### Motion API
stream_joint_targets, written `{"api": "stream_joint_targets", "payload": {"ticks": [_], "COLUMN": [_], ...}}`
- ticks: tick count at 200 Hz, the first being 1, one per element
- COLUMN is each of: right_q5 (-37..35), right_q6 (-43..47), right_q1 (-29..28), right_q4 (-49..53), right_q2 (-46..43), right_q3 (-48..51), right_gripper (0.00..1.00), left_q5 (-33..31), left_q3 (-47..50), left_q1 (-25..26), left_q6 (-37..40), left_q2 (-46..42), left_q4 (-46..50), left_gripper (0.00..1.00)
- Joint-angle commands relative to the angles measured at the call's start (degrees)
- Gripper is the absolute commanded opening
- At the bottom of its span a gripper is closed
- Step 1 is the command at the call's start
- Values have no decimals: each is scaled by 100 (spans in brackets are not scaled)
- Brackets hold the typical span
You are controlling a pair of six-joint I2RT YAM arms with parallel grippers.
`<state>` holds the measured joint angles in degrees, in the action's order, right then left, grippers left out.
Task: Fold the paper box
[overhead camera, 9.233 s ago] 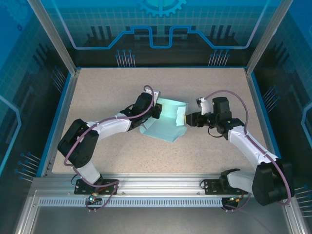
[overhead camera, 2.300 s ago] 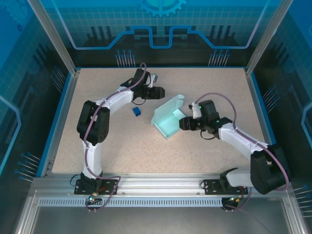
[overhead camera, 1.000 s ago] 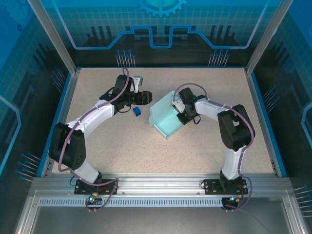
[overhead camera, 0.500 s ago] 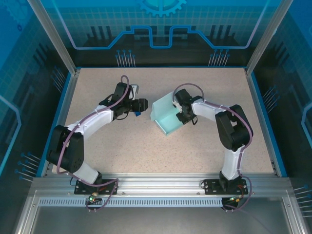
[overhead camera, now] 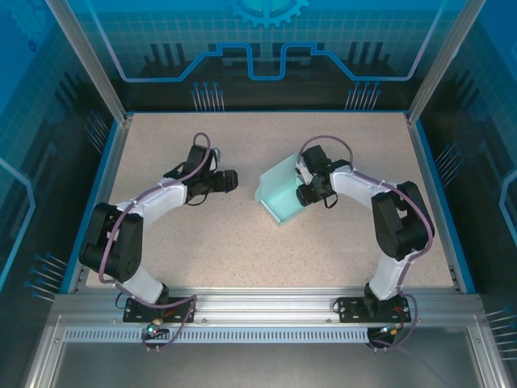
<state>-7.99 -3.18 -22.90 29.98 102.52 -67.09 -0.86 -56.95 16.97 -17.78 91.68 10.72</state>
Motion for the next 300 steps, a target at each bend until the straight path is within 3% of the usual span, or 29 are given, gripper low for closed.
{"api": "stream_joint_targets", "payload": {"ticks": [1, 114, 250, 300], "right_q5": [534, 573, 456, 432], "right_q6": [-242, -228, -248, -315], "right_q1": [167, 205, 249, 259], "right_q4": [-226, -230, -150, -89], "right_q2": [-388, -786, -1190, -1407], "right_q3": [165, 402, 556, 642], "right_gripper": [56, 58, 57, 57], "left_q5": [74, 166, -351, -579], "left_q3": [55, -895, -1478, -1003], "left_q1": [-27, 146, 321, 338], "left_q6": [-221, -352, 285, 261], "left_q2": [209, 1527, 2065, 1344], "left_q4": [-167, 8, 598, 296], "left_gripper": [84, 81, 51, 37]}}
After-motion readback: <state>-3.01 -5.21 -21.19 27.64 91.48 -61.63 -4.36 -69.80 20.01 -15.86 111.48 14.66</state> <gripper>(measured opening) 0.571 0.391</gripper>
